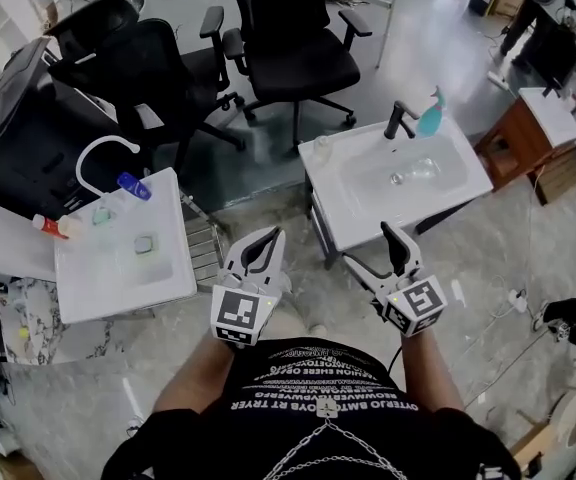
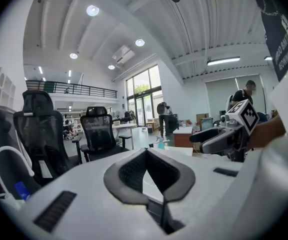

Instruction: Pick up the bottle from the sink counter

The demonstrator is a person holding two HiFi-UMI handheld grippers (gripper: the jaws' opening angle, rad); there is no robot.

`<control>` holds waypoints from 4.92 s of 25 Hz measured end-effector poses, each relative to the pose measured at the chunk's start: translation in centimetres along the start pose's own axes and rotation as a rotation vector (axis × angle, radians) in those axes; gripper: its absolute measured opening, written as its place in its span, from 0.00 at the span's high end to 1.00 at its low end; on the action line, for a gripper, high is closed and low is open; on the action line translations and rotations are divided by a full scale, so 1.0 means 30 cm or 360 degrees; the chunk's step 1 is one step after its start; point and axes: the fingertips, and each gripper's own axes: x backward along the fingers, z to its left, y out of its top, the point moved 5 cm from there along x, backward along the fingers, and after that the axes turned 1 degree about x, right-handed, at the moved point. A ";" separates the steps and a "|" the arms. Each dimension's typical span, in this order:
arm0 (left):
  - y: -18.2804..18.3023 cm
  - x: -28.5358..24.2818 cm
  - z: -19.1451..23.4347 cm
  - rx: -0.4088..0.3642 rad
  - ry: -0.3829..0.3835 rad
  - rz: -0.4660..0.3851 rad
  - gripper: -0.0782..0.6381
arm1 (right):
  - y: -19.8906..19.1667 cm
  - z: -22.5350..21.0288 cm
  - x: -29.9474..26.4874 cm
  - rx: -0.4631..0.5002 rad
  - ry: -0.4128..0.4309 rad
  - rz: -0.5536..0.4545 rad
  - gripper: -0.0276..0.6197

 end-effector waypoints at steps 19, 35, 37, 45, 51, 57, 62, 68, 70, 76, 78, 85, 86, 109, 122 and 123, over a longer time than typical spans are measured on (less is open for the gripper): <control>0.098 -0.466 0.342 -0.0025 -0.0098 -0.0080 0.88 | 0.117 -0.302 -0.377 -0.0021 -0.0124 0.0002 0.37; 0.122 -0.726 0.630 -0.0005 -0.0174 -0.0092 0.88 | 0.227 -0.467 -0.702 0.0032 -0.0185 0.0016 0.37; 0.121 -0.752 0.662 -0.0008 -0.0186 -0.0095 0.88 | 0.229 -0.483 -0.741 0.0036 -0.0199 0.0026 0.37; 0.099 -0.855 0.731 0.0007 -0.0250 -0.0077 0.88 | 0.173 -0.524 -0.874 0.0104 -0.0206 0.0127 0.37; 0.079 -0.922 0.674 0.0009 -0.0282 -0.0026 0.88 | 0.052 -0.596 -0.917 0.0120 -0.0155 0.0244 0.37; 0.061 -0.981 0.651 0.0010 -0.0168 0.0024 0.88 | -0.084 -0.672 -0.965 0.0142 0.0000 0.0337 0.37; 0.053 -1.040 0.641 0.0037 -0.0008 0.0063 0.88 | -0.207 -0.775 -1.017 0.0184 0.0147 0.0406 0.37; 0.032 -1.087 0.646 0.0077 0.0156 0.0103 0.88 | -0.360 -0.873 -1.091 0.0175 0.0292 0.0494 0.37; 0.011 -1.098 0.649 0.0102 0.0195 0.0133 0.88 | -0.409 -0.895 -1.118 0.0164 0.0349 0.0532 0.37; -0.062 -1.133 0.664 0.0137 0.0288 0.0222 0.88 | -0.534 -0.942 -1.220 0.0184 0.0502 0.0620 0.37; -0.076 -1.137 0.671 0.0140 0.0315 0.0243 0.88 | -0.568 -0.951 -1.247 0.0204 0.0530 0.0645 0.37; -0.142 -1.146 0.707 0.0166 0.0391 0.0305 0.88 | -0.670 -0.953 -1.344 0.0247 0.0603 0.0702 0.37; -0.146 -1.148 0.710 0.0168 0.0397 0.0308 0.88 | -0.684 -0.948 -1.353 0.0253 0.0612 0.0709 0.37; -0.098 -1.104 0.746 0.0085 0.0347 0.0271 0.88 | -0.717 -0.926 -1.353 0.0377 0.0432 0.0734 0.44; 0.053 -1.095 0.713 0.0014 0.0179 0.0081 0.88 | -0.265 -0.860 -1.222 0.0296 0.0338 0.0656 0.44; 0.063 -1.092 0.710 0.0006 0.0166 0.0069 0.88 | -0.231 -0.851 -1.213 0.0289 0.0334 0.0656 0.44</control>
